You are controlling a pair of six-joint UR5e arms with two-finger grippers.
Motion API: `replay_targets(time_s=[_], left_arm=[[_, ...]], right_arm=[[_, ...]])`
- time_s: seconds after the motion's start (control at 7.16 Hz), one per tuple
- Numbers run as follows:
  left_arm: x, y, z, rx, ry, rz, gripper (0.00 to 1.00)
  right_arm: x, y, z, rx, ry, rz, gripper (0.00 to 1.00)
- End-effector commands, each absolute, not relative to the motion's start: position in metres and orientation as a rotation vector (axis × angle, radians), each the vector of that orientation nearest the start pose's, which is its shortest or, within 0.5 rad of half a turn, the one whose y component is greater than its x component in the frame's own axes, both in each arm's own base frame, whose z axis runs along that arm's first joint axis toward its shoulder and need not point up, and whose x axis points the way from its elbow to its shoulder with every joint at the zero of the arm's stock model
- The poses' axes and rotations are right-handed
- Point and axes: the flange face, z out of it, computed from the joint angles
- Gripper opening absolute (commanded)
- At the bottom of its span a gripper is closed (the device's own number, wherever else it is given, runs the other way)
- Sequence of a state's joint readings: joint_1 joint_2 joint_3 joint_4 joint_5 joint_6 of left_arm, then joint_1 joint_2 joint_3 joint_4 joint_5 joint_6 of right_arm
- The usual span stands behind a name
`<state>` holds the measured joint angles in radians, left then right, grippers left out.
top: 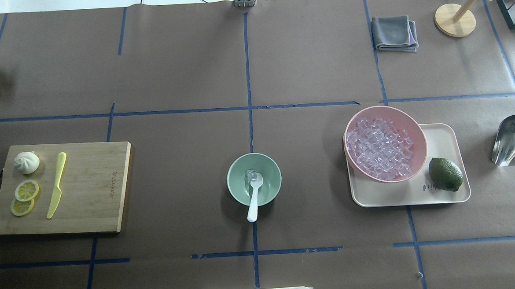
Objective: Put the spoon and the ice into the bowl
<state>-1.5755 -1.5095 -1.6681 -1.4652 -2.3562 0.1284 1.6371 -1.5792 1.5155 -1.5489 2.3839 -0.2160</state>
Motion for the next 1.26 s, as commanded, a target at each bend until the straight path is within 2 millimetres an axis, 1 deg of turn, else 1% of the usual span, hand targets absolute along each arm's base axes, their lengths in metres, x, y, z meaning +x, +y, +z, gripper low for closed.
replay_targets(time_s=[0.0, 0.28, 0.42, 0.56, 0.7, 1.12], left_arm=[[-0.065, -0.460, 0.650, -0.015, 0.788, 0.089, 1.00], [-0.065, -0.459, 0.654, -0.029, 0.792, 0.082, 1.00], [-0.065, -0.458, 0.657, -0.036, 0.792, 0.079, 1.00], [-0.065, -0.454, 0.665, -0.044, 0.794, 0.077, 1.00], [-0.064, -0.450, 0.668, -0.050, 0.799, 0.077, 1.00], [-0.064, -0.450, 0.668, -0.050, 0.801, 0.074, 1.00]], right_arm=[[0.093, -0.471, 0.688, 0.066, -0.816, -0.031, 1.00], [0.091, -0.476, 0.675, 0.076, -0.855, -0.029, 1.00], [0.090, -0.475, 0.675, 0.077, -0.862, -0.029, 1.00], [0.090, -0.474, 0.676, 0.075, -0.863, -0.029, 1.00], [0.090, -0.473, 0.675, 0.075, -0.865, -0.029, 1.00], [0.090, -0.473, 0.675, 0.077, -0.866, -0.029, 1.00]])
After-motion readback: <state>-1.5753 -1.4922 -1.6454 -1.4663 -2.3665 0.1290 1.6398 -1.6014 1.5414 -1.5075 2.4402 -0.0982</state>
